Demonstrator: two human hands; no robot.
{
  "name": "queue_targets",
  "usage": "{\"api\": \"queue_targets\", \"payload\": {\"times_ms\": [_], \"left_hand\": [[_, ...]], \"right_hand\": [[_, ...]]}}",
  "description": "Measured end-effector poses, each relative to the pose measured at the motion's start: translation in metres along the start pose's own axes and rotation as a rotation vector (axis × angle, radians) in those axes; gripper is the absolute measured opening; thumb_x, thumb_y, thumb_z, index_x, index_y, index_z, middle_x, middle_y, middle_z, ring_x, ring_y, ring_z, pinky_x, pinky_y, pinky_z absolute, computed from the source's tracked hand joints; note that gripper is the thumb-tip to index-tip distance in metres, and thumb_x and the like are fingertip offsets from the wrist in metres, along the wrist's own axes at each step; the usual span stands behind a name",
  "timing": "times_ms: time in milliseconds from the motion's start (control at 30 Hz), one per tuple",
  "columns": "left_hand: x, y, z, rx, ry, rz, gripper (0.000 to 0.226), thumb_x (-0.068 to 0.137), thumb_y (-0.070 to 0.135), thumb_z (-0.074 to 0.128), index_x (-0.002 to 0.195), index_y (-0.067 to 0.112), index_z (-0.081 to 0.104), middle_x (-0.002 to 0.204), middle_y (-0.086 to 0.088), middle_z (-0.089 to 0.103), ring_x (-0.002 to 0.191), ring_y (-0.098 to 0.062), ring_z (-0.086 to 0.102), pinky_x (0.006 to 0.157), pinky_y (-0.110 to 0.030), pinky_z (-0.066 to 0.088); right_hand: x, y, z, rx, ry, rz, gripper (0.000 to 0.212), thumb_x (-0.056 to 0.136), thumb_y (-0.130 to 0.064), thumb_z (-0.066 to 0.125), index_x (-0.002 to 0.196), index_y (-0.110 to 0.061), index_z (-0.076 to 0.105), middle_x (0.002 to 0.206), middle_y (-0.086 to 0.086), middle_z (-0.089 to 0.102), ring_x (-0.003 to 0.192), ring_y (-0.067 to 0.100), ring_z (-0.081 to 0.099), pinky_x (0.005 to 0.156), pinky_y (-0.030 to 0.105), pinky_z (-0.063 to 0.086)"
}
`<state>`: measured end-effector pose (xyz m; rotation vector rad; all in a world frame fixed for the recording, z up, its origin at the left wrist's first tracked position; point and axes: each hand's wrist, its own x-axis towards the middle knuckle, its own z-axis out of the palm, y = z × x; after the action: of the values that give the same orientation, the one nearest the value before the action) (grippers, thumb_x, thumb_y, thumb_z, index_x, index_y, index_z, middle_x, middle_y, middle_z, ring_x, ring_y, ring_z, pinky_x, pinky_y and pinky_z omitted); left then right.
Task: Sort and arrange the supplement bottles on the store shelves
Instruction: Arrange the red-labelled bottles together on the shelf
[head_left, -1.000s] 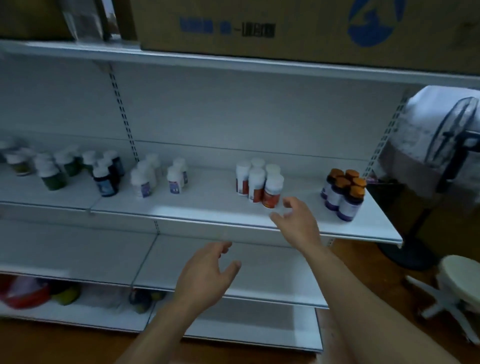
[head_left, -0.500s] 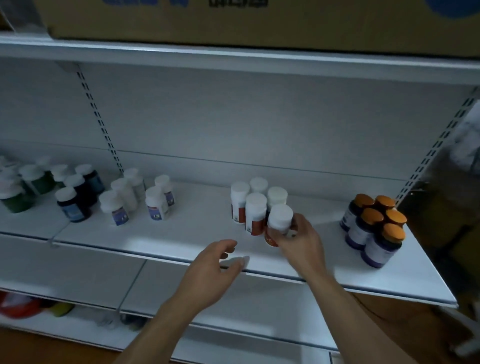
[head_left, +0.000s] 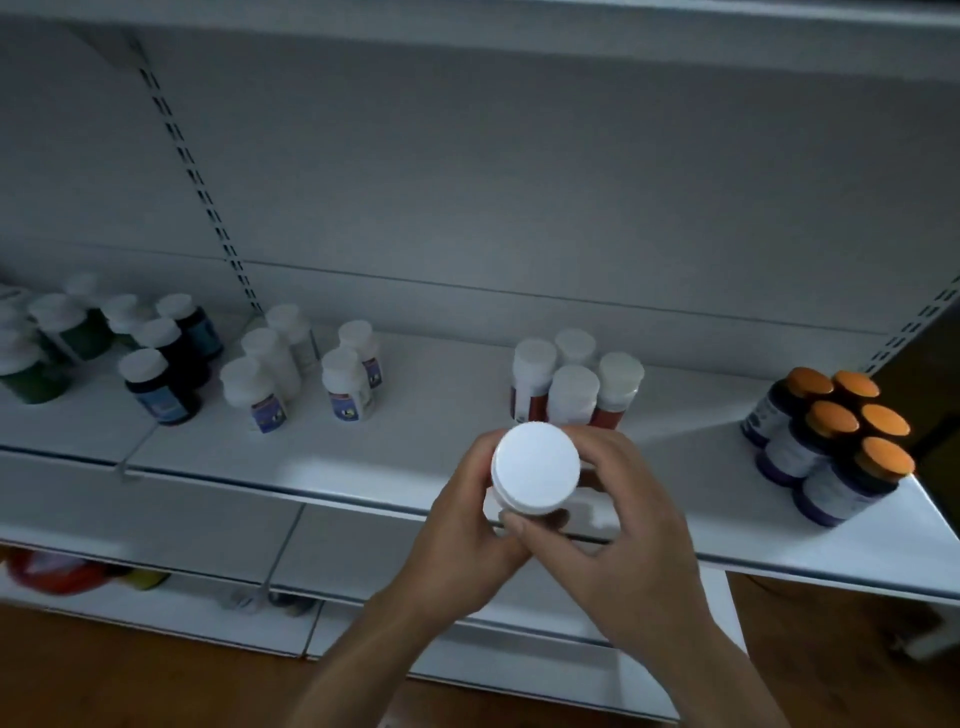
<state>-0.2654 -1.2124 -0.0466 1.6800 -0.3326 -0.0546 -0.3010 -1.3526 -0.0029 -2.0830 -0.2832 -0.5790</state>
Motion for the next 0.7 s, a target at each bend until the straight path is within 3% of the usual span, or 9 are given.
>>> {"api": "queue_targets", "payload": {"times_ms": [67, 233, 367, 500, 600, 700], "left_hand": [[0.002, 0.001, -0.012, 0.001, -0.006, 0.012, 0.057, 0.073, 0.031, 0.081, 0.124, 0.031, 0.056, 0.120, 0.006, 0.066, 0.113, -0.022, 0.063, 0.091, -0.048, 0.055], [0.005, 0.002, -0.034, 0.052, -0.050, 0.037, 0.057, 0.072, 0.035, 0.080, 0.120, 0.047, 0.053, 0.121, 0.015, 0.062, 0.117, -0.016, 0.059, 0.090, -0.036, 0.055], [0.005, 0.007, -0.051, 0.114, -0.042, 0.088, 0.057, 0.071, 0.038, 0.078, 0.121, 0.048, 0.052, 0.121, 0.023, 0.059, 0.115, -0.005, 0.057, 0.086, -0.014, 0.050], [0.003, 0.008, -0.067, 0.065, -0.005, 0.063, 0.061, 0.066, 0.043, 0.078, 0.120, 0.048, 0.051, 0.120, 0.024, 0.059, 0.115, -0.006, 0.058, 0.086, -0.017, 0.052], [0.004, 0.014, -0.072, 0.014, -0.004, 0.074, 0.061, 0.067, 0.040, 0.079, 0.121, 0.046, 0.052, 0.122, 0.021, 0.060, 0.117, -0.006, 0.057, 0.089, -0.018, 0.051], [0.006, 0.023, -0.071, -0.108, -0.011, 0.130, 0.064, 0.070, 0.028, 0.081, 0.127, 0.035, 0.053, 0.130, 0.007, 0.060, 0.124, -0.017, 0.056, 0.097, -0.030, 0.050]], "right_hand": [[0.003, -0.007, 0.007, 0.007, 0.024, -0.042, 0.056, 0.072, -0.042, 0.076, 0.121, -0.026, 0.056, 0.121, -0.017, 0.058, 0.114, 0.002, 0.055, 0.089, 0.008, 0.041], [0.006, -0.016, 0.022, 0.044, 0.026, -0.005, 0.055, 0.071, -0.044, 0.076, 0.120, -0.031, 0.055, 0.121, -0.019, 0.058, 0.114, 0.004, 0.056, 0.088, 0.009, 0.044], [0.009, -0.014, 0.030, 0.456, 0.044, 0.376, 0.056, 0.066, -0.032, 0.081, 0.112, -0.050, 0.054, 0.110, -0.019, 0.063, 0.107, 0.012, 0.063, 0.080, 0.027, 0.056], [0.013, -0.006, 0.033, 0.762, 0.055, 0.687, 0.052, 0.072, -0.023, 0.067, 0.120, -0.040, 0.053, 0.102, -0.008, 0.068, 0.095, 0.013, 0.068, 0.070, 0.031, 0.057], [0.017, -0.008, 0.037, 0.939, 0.019, 0.828, 0.040, 0.079, -0.031, 0.063, 0.118, -0.026, 0.060, 0.102, 0.002, 0.070, 0.088, 0.014, 0.066, 0.061, 0.028, 0.054], [0.020, -0.012, 0.043, 1.106, -0.026, 0.965, 0.040, 0.090, -0.044, 0.051, 0.114, -0.017, 0.067, 0.103, 0.011, 0.067, 0.078, 0.016, 0.062, 0.058, 0.026, 0.047]]}}
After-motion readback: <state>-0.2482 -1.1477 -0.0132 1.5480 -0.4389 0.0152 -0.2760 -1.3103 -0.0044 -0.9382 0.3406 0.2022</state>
